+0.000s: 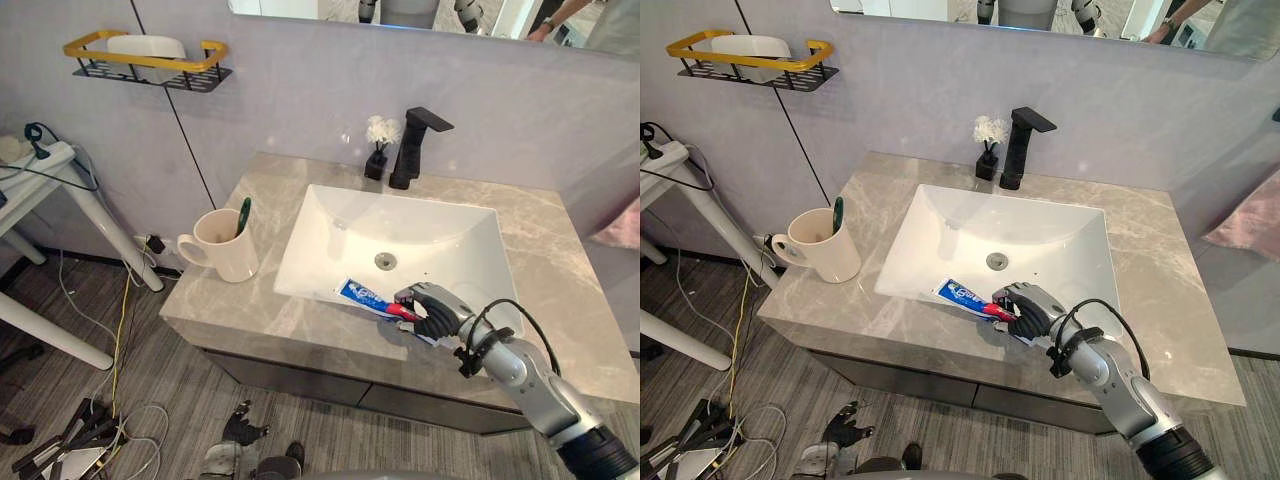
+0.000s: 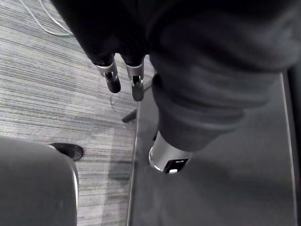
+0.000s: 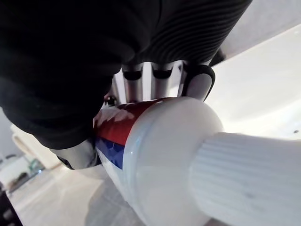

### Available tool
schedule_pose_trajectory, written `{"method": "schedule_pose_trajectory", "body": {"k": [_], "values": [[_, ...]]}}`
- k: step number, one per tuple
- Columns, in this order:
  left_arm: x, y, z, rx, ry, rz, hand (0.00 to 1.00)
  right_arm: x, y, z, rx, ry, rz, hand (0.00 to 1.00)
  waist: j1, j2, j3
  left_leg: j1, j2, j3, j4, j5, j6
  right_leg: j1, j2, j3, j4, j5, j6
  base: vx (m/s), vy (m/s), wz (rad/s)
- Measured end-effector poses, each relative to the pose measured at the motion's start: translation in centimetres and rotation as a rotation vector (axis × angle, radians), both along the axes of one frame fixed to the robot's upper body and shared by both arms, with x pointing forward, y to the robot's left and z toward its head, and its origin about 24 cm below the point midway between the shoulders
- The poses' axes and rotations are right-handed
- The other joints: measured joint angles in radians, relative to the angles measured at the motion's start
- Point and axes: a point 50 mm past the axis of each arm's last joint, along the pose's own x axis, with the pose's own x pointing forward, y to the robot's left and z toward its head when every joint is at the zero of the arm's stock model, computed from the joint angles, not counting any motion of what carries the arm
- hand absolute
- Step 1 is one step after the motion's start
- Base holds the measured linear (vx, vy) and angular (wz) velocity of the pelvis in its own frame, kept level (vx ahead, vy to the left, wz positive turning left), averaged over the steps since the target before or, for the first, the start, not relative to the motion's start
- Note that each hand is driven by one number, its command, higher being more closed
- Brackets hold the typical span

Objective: Organize washtable

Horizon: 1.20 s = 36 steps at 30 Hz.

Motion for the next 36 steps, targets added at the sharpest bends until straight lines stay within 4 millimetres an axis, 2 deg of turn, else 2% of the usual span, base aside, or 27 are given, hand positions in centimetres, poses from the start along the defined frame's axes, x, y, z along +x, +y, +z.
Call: {"method": "schedule_pose_trajectory", "body": {"k": [6,9,12,13,16,18,19,21,24,29,32,36], "values": [[-3.2,3.5,0.8,0.07,-0.031,0.283,0.0,-1.3,1.3,0.7,0.128,-0.039,0.018,1.0,0.005,0.015,0.006,-0.003,-0.001,-0.01,-0.004,0.0,0.0,0.0,0.0,-0.008,0.001,-0.002,-0.002,0.0,0.0,0.03],[-3.1,5.2,2.5,0.127,-0.137,0.367,0.0,-1.9,1.5,1.0,0.156,-0.053,0.023,1.0,0.025,0.023,0.004,-0.006,-0.003,-0.021,-0.004,0.0,0.0,0.0,0.0,-0.022,0.004,-0.006,-0.007,0.0,-0.005,0.11],[-0.9,7.3,7.2,0.226,-0.402,0.447,0.0,-2.6,1.7,1.6,0.203,-0.072,0.019,1.0,0.055,0.032,-0.002,-0.015,-0.007,-0.037,-0.004,0.0,0.0,0.0,0.0,-0.039,0.004,-0.013,-0.014,0.0,-0.008,0.18],[0.0,8.0,9.9,0.273,-0.542,0.471,0.0,-2.8,1.9,2.0,0.236,-0.092,0.015,1.0,0.057,0.036,-0.006,-0.021,-0.01,-0.045,-0.002,0.0,0.0,0.0,-0.001,-0.049,0.004,-0.014,-0.015,0.01,-0.002,0.18],[1.3,8.3,14.5,0.332,-0.761,0.466,0.0,-2.8,2.4,2.6,0.293,-0.122,0.015,1.0,0.058,0.036,-0.008,-0.029,-0.013,-0.057,0.0,0.0,0.0,0.002,-0.001,-0.061,0.004,-0.013,-0.013,0.02,0.001,0.16],[2.4,7.6,18.6,0.36,-0.958,0.436,0.0,-2.9,2.8,3.1,0.332,-0.146,0.017,1.0,0.057,0.036,-0.009,-0.037,-0.017,-0.069,0.013,0.0,0.0,0.006,-0.001,-0.08,0.004,-0.013,-0.013,0.03,-0.001,0.17],[2.6,7.3,19.6,0.36,-1.006,0.423,0.0,-2.9,2.9,3.2,0.34,-0.147,0.015,1.0,0.057,0.036,-0.009,-0.038,-0.018,-0.073,0.015,0.0,0.0,0.009,-0.001,-0.083,0.004,-0.013,-0.013,0.02,0.002,0.2],[3.6,5.4,23.4,0.374,-1.174,0.328,0.0,-2.9,3.1,3.2,0.373,-0.148,0.009,1.0,0.057,0.037,-0.01,-0.037,-0.023,-0.087,0.017,0.0,0.0,0.018,-0.001,-0.097,0.004,-0.013,-0.013,0.0,0.005,0.18],[3.9,2.8,26.9,0.33,-1.353,0.222,0.0,-3.0,3.6,3.6,0.41,-0.164,0.013,1.0,0.057,0.044,-0.016,-0.037,-0.025,-0.089,0.017,0.0,0.0,0.019,-0.003,-0.098,0.004,-0.013,-0.013,0.0,0.004,0.03],[3.7,0.9,28.7,0.204,-1.463,0.139,0.0,-3.3,4.0,4.6,0.451,-0.206,0.025,1.0,0.055,0.058,-0.038,-0.033,-0.022,-0.087,0.016,0.001,0.0,0.021,0.0,-0.097,0.005,-0.013,-0.013,0.0,0.0,0.0],[3.5,0.4,28.9,0.064,-1.49,0.127,0.0,-3.0,4.0,5.4,0.467,-0.251,0.025,1.0,0.056,0.063,-0.044,-0.027,-0.016,-0.08,0.013,0.002,-0.001,0.021,0.003,-0.088,0.008,-0.013,-0.014,-0.04,0.0,-0.06],[3.9,-0.7,28.6,-0.124,-1.494,0.085,0.0,-2.6,4.2,6.3,0.481,-0.309,0.033,1.0,0.056,0.053,-0.052,-0.024,-0.01,-0.078,0.01,0.004,-0.005,0.021,0.008,-0.084,0.009,-0.013,-0.014,-0.03,-0.005,-0.03]]}}
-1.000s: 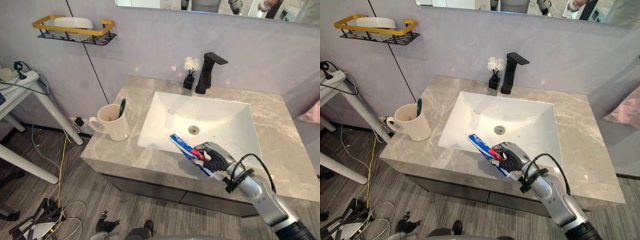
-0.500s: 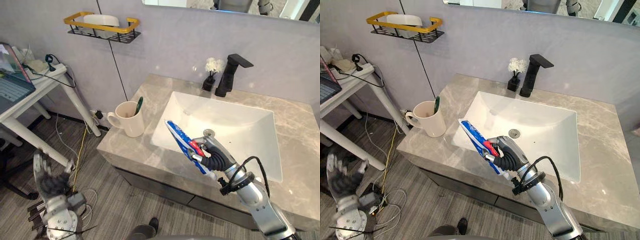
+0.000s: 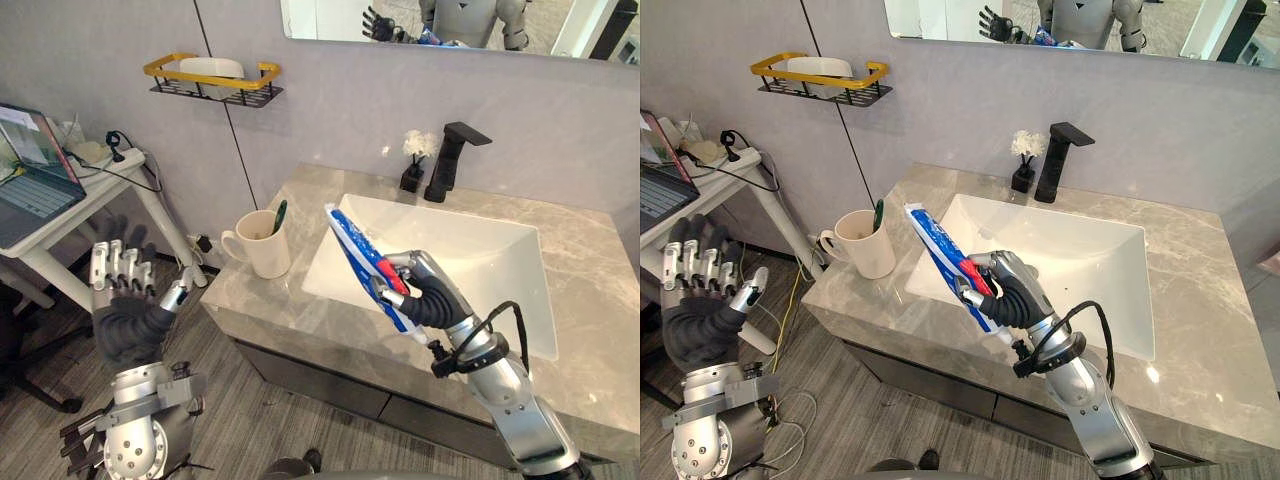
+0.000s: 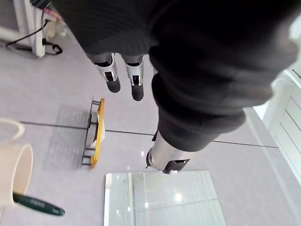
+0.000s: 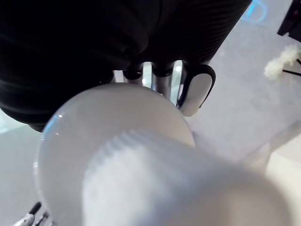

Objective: Organize washtable

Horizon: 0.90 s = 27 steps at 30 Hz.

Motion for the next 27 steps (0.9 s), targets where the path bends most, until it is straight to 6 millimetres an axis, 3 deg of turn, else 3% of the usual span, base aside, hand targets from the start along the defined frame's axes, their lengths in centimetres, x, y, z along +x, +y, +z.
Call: {"method": "schedule_pose_trajectory", "body": {"k": [9,16,27], "values": [[1.2,-4.5,-0.6,-0.211,0.008,-0.381,0.0,0.9,1.1,2.1,-0.109,-0.232,-0.054,1.0,0.0,-0.017,-0.013,0.01,0.001,0.007,-0.024,0.015,0.001,-0.003,-0.002,0.004,-0.001,0.0,0.0,0.0,0.0,0.0],[2.1,-7.3,-0.8,-0.276,0.029,-0.603,0.0,1.8,2.4,0.8,-0.28,-0.26,0.0,1.0,0.0,-0.022,-0.016,0.035,0.007,0.019,-0.068,0.032,-0.001,-0.003,-0.002,0.016,-0.001,0.001,0.0,0.0,0.0,-0.05],[3.4,-9.0,-0.3,-0.276,0.017,-0.688,0.0,2.4,3.4,0.6,-0.366,-0.315,0.053,1.0,-0.001,-0.022,-0.017,0.056,0.016,0.035,-0.104,0.049,-0.001,-0.007,0.0,0.031,0.0,0.001,0.0,0.0,0.002,-0.04]]}}
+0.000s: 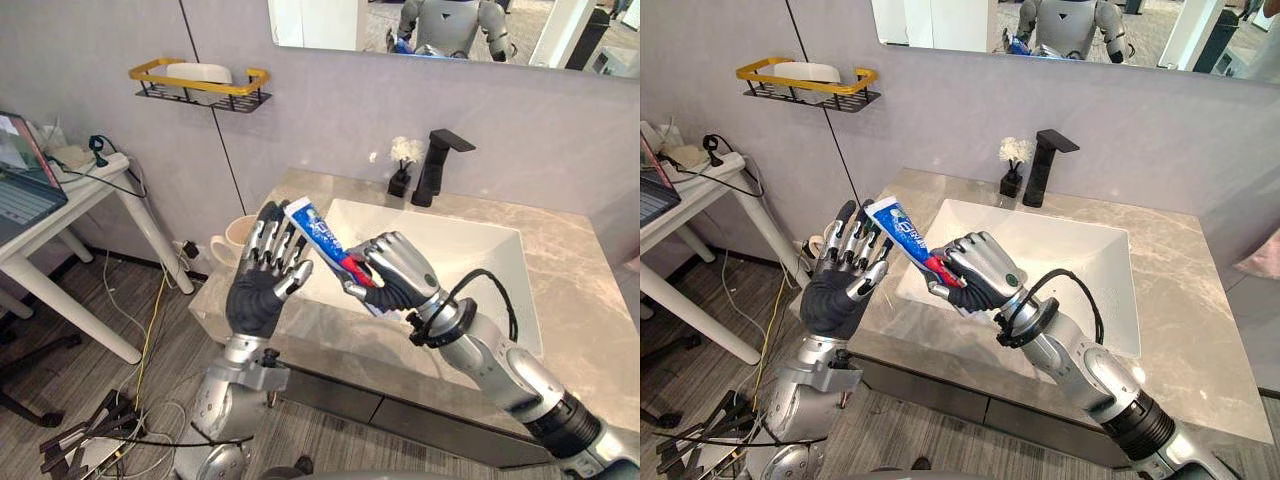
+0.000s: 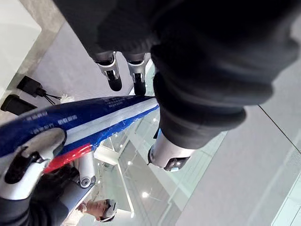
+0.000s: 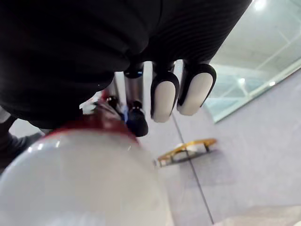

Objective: Organize washtable

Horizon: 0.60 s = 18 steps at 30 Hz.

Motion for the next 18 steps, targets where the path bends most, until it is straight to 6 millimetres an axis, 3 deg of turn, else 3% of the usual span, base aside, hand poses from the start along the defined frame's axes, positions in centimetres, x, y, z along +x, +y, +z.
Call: {"method": "schedule_pose_trajectory", "body": {"k": [18], "values": [[0.4,0.3,0.2,-0.064,0.012,0.032,0.0,-0.3,1.3,-0.2,0.014,-0.049,-0.011,1.0,0.0,0.001,-0.002,0.032,0.006,0.01,-0.07,0.042,0.004,-0.013,-0.004,0.011,0.016,0.001,0.0,-0.02,0.003,-0.01]]}}
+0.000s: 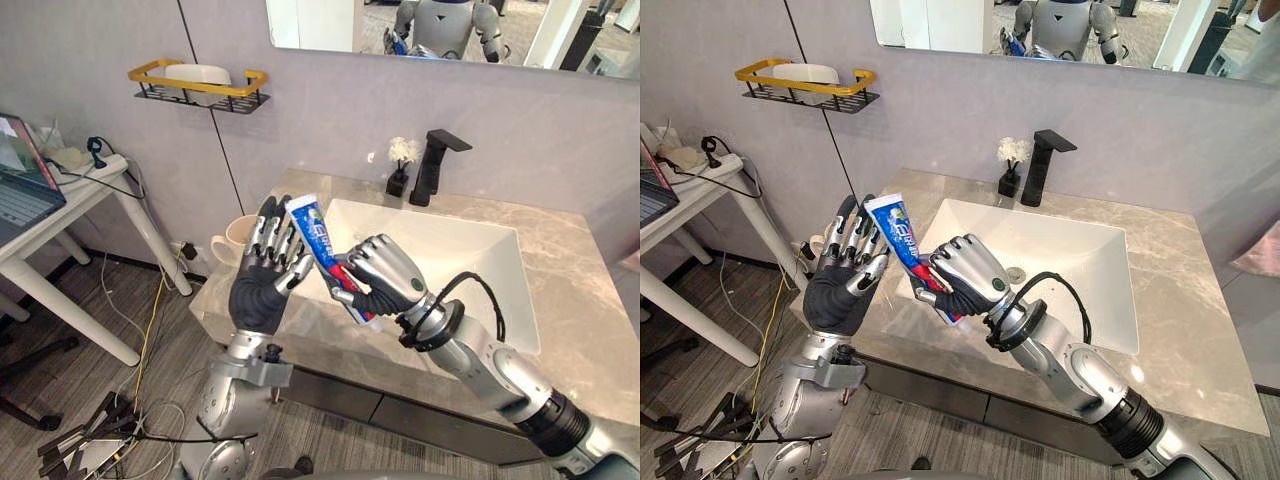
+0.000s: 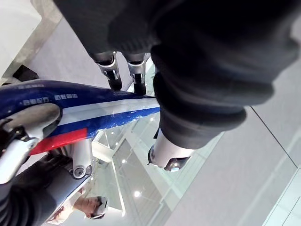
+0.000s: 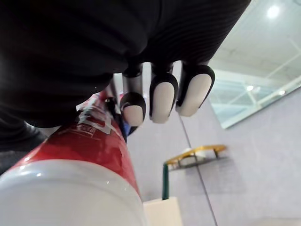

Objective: Organize washtable

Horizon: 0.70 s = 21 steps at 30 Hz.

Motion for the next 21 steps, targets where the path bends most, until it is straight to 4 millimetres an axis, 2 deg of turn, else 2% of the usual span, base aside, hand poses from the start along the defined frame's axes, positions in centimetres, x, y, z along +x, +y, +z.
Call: {"method": "schedule_pose_trajectory", "body": {"k": [11,16,21], "values": [[0.3,3.4,-2.3,-0.028,0.127,0.23,0.0,0.0,-0.5,-0.2,0.076,0.002,-0.077,1.0,-0.001,0.001,-0.001,0.015,-0.002,-0.001,-0.034,0.019,0.004,0.001,-0.005,-0.001,-0.001,0.001,0.003,0.0,0.0,0.0],[0.4,3.3,-2.8,-0.013,0.137,0.212,0.0,0.0,-0.5,-0.2,0.078,-0.006,-0.08,1.0,0.0,0.001,-0.002,0.019,-0.001,-0.002,-0.045,0.025,0.004,0.0,-0.005,-0.002,-0.002,0.001,0.003,0.0,0.0,0.0],[0.4,1.9,-3.4,-0.007,0.155,0.086,0.0,0.0,-0.6,-0.5,0.052,-0.002,-0.074,1.0,0.001,-0.001,-0.003,0.019,-0.002,-0.003,-0.052,0.03,0.005,-0.002,-0.006,-0.004,-0.003,0.002,0.003,0.0,0.0,0.0]]}}
